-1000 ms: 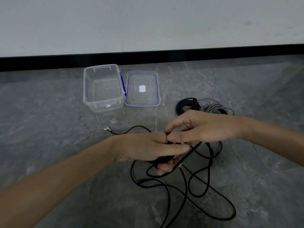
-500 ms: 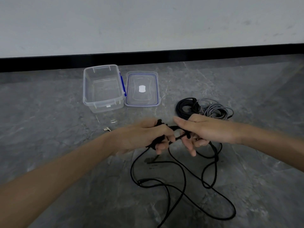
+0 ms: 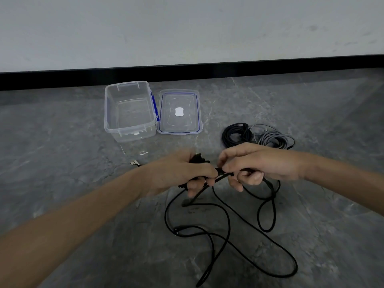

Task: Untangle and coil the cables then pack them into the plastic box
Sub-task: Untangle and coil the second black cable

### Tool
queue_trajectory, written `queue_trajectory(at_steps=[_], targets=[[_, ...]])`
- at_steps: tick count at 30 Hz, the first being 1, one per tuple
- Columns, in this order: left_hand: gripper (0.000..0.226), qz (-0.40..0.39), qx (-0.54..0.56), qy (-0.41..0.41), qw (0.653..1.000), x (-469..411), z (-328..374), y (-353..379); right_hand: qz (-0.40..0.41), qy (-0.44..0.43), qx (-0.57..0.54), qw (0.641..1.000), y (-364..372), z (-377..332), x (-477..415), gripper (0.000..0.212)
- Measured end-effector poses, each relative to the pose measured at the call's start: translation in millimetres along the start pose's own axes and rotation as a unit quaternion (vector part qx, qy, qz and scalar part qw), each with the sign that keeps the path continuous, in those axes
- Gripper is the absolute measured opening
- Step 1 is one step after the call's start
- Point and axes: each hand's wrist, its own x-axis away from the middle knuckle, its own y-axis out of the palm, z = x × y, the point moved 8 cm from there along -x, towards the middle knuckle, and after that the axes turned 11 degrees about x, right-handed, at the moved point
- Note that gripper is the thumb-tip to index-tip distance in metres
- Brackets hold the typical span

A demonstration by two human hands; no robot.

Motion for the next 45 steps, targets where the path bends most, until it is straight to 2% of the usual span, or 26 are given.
queue_trajectory(at_steps=[6, 9, 12, 16, 22, 27, 29, 32, 36, 39, 45], targets=[[0.030, -0.079, 0.020, -0.018, 0.997, 6, -4, 8, -0.037, -0.034, 0.013, 0.999, 4, 3, 1, 0.005], [0.030, -0.119, 0.038, -0.030, 0.992, 8, -5, 15, -0.019, -0.075, 0.046, 0.996, 0, -2, 5, 0.007], [0.042, -0.152, 0.041, -0.039, 0.987, 6, -10, 21, 0.022, -0.110, 0.079, 0.990, -12, -12, 7, 0.009], [0.025, -0.200, 0.080, -0.049, 0.975, 7, -7, 29, 0.043, -0.145, 0.080, 0.985, -14, -21, 6, 0.006], [0.023, -0.218, 0.128, -0.040, 0.967, 12, -5, 29, 0.016, -0.140, 0.080, 0.987, 2, -17, 2, 0.013], [0.018, -0.195, 0.194, -0.012, 0.961, 10, 4, 25, 0.075, -0.125, 0.140, 0.979, -2, -18, -8, 0.025], [0.021, -0.192, 0.219, -0.008, 0.957, 9, 7, 25, 0.114, -0.121, 0.187, 0.968, -6, -19, -13, 0.035], [0.026, -0.195, 0.267, -0.015, 0.944, 8, 12, 30, 0.157, -0.135, 0.246, 0.947, -5, -23, -14, 0.034], [0.032, -0.114, 0.313, 0.025, 0.943, 0, 18, 24, 0.196, -0.133, 0.232, 0.944, 6, -12, -19, 0.018], [0.033, -0.059, 0.324, 0.076, 0.941, -5, 20, 15, 0.196, -0.116, 0.205, 0.952, 12, 0, -26, 0.022], [0.038, 0.011, 0.382, 0.123, 0.916, -5, 27, 1, 0.156, -0.081, 0.138, 0.975, 35, 10, -35, 0.023]])
